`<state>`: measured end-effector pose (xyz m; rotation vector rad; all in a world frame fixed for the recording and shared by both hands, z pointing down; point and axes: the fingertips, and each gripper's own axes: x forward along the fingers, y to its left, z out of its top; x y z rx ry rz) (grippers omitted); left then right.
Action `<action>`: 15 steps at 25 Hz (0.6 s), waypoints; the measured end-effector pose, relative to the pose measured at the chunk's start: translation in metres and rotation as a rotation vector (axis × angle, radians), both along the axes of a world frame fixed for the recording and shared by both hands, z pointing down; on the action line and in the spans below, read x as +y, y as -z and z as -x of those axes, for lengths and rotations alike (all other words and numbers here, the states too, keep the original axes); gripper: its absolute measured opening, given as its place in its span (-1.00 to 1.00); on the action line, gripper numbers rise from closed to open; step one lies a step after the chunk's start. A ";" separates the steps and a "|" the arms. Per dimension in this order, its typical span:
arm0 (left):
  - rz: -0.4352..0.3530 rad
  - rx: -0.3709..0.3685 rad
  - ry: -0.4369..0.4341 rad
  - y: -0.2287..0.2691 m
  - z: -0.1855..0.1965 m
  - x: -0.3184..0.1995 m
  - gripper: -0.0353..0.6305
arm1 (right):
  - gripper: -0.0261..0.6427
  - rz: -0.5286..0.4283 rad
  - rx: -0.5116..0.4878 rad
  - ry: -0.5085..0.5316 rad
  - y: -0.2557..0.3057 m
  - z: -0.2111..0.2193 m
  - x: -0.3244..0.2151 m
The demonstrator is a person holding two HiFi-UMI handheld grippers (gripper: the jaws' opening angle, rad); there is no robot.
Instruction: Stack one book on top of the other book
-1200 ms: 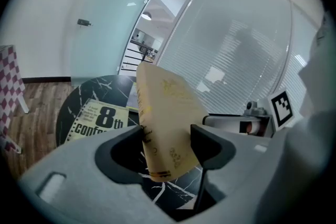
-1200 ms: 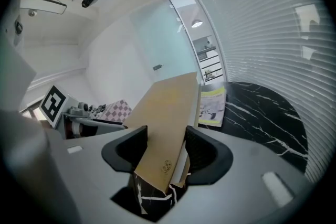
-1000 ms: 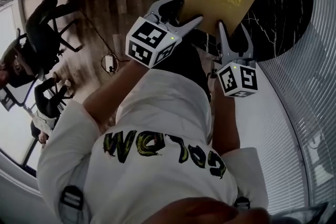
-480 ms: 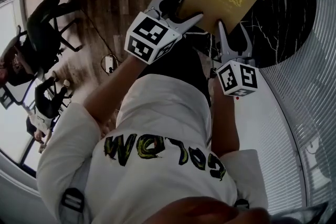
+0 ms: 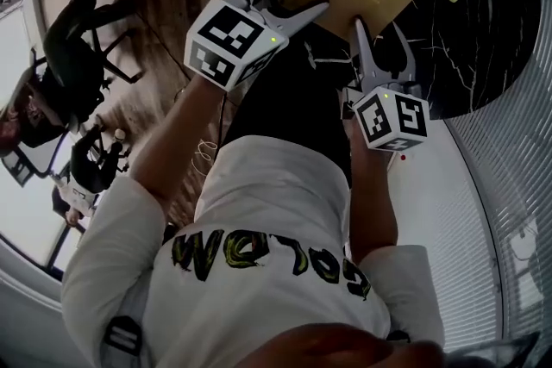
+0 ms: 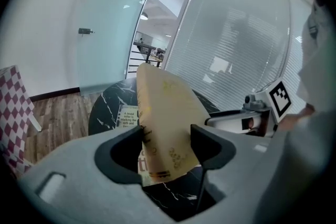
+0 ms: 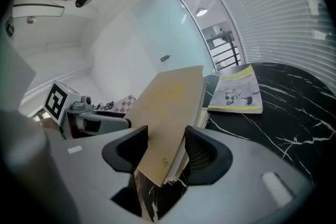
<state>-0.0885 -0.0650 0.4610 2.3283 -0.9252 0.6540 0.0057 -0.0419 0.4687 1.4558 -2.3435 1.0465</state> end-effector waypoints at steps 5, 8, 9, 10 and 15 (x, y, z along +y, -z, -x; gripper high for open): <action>0.021 -0.002 -0.021 -0.025 0.010 -0.011 -0.01 | -0.25 0.026 -0.003 0.007 -0.022 0.010 -0.013; 0.036 -0.009 -0.020 -0.036 0.014 -0.016 -0.01 | -0.25 0.053 -0.006 0.009 -0.035 0.015 -0.015; 0.039 -0.010 -0.015 -0.039 0.016 -0.018 -0.01 | -0.25 0.057 -0.007 0.010 -0.039 0.017 -0.017; 0.040 -0.008 -0.010 -0.042 0.018 -0.021 -0.01 | -0.25 0.061 -0.009 0.012 -0.042 0.019 -0.019; 0.051 -0.012 -0.015 -0.052 0.028 -0.033 -0.01 | -0.26 0.084 -0.017 0.019 -0.053 0.029 -0.027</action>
